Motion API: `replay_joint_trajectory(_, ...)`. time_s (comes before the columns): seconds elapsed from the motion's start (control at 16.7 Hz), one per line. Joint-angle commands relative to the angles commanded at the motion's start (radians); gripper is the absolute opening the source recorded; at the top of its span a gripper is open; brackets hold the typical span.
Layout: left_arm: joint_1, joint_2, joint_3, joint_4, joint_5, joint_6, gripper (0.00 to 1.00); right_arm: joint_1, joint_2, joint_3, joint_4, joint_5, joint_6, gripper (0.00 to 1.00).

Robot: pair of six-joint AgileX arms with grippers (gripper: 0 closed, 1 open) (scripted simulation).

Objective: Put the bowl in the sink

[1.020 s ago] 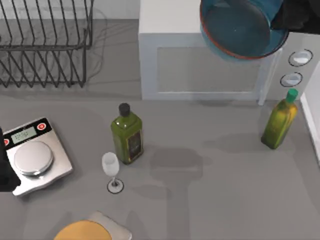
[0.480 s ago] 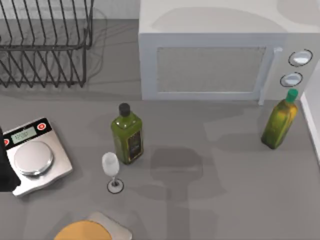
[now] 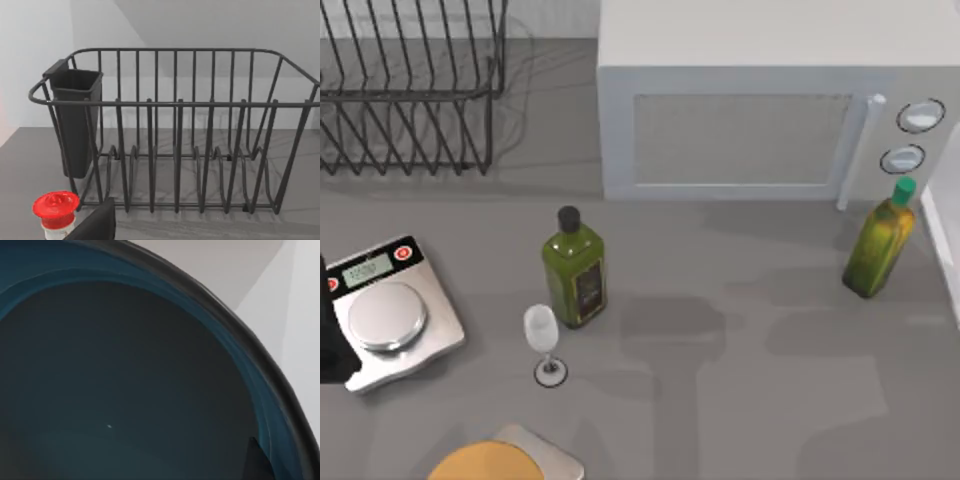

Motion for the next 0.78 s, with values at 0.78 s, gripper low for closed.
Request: replay_joint_trajectory(0.78,0.000,0.000,0.000,0.000,0.000,0.000,1.00,-0.045,0.074,-0.104,0.163,0.012,-0.007,0.00)
